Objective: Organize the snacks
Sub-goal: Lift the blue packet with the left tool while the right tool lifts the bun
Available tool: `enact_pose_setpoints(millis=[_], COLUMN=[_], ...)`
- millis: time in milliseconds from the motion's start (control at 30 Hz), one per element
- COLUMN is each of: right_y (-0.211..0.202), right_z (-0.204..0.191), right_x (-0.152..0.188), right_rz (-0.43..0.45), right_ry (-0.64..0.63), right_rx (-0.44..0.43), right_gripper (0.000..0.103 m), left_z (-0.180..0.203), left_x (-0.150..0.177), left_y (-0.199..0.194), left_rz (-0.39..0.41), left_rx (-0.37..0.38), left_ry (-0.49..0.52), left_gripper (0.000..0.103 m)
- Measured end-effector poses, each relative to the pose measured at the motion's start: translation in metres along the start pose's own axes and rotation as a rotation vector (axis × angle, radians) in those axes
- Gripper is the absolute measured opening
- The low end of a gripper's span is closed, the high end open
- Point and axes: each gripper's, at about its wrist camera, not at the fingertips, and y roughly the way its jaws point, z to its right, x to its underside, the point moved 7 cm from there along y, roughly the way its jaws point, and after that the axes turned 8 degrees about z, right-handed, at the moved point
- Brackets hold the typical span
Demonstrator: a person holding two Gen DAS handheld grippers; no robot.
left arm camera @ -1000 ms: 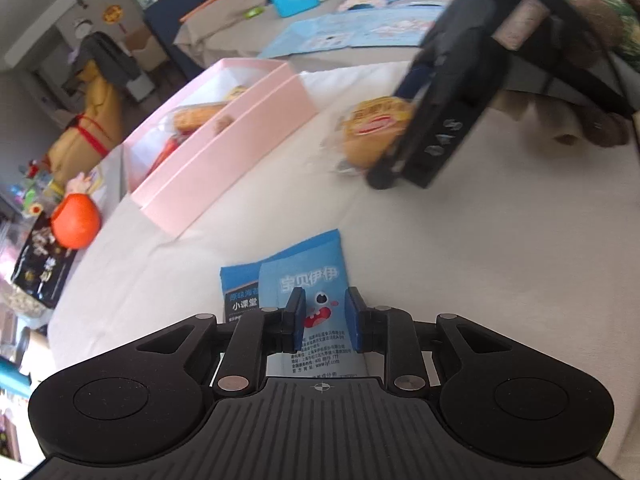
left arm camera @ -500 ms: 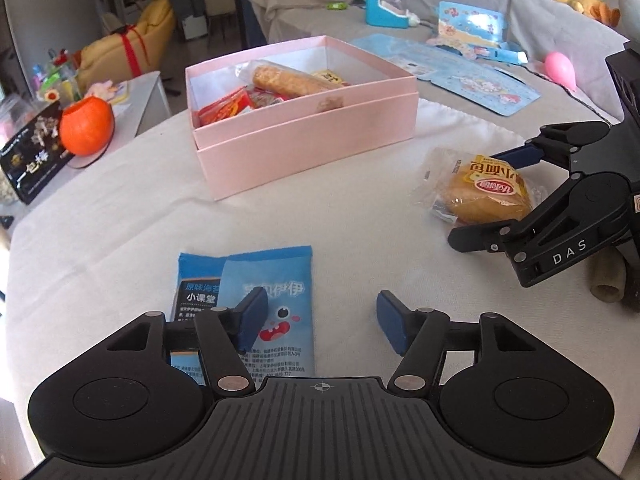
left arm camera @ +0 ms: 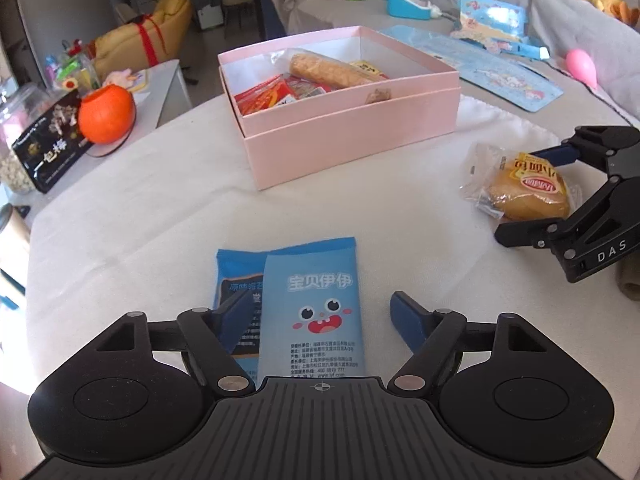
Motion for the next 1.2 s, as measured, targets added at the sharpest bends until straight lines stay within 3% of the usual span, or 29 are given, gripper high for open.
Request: enact_pose_setpoints(millis=[167,333,433,567,633,733,833,1067,1200], right_y=[0.0,0.0,-0.001,0.0,0.0,0.0,0.0,0.0,-0.003], right_z=[0.0,0.0,0.0,-0.001,-0.001,-0.001,-0.001,-0.001,0.002], right_x=[0.0,-0.001,-0.001,0.0,0.0,0.0,0.0,-0.002,-0.009], right_rz=[0.0,-0.008,-0.012,-0.008,-0.007,-0.006,-0.004,-0.019,-0.022], right_ry=[0.0,-0.013,-0.023,-0.026,-0.024,-0.025,-0.024,-0.032,-0.023], right_rx=[0.0,-0.009,-0.023,-0.022,-0.023,-0.022,-0.022,-0.034,-0.038], right_gripper=[0.101,0.101,0.101,0.101,0.101,0.101,0.101,0.101,0.095], left_z=[-0.012,-0.034,-0.05,-0.052,-0.053,-0.068,-0.075,-0.066,-0.051], left_x=[0.003,0.004,0.006,0.007,0.006,0.01,0.016,0.019,0.017], left_y=[-0.004,-0.002,0.0,0.002,0.004,0.011,0.01,0.003,-0.007], left_rz=[-0.003,-0.005,0.027,0.061,0.056,0.024,0.032,-0.007,-0.003], left_rx=[-0.094,-0.113,-0.075,-0.074,-0.092,-0.127,-0.087,-0.037,0.017], left_ry=[0.071,0.01,-0.081,-0.076,-0.071,-0.14,-0.211,-0.193,-0.224], left_gripper=[0.075,0.077,0.078,0.08,0.086,0.091,0.091,0.091,0.089])
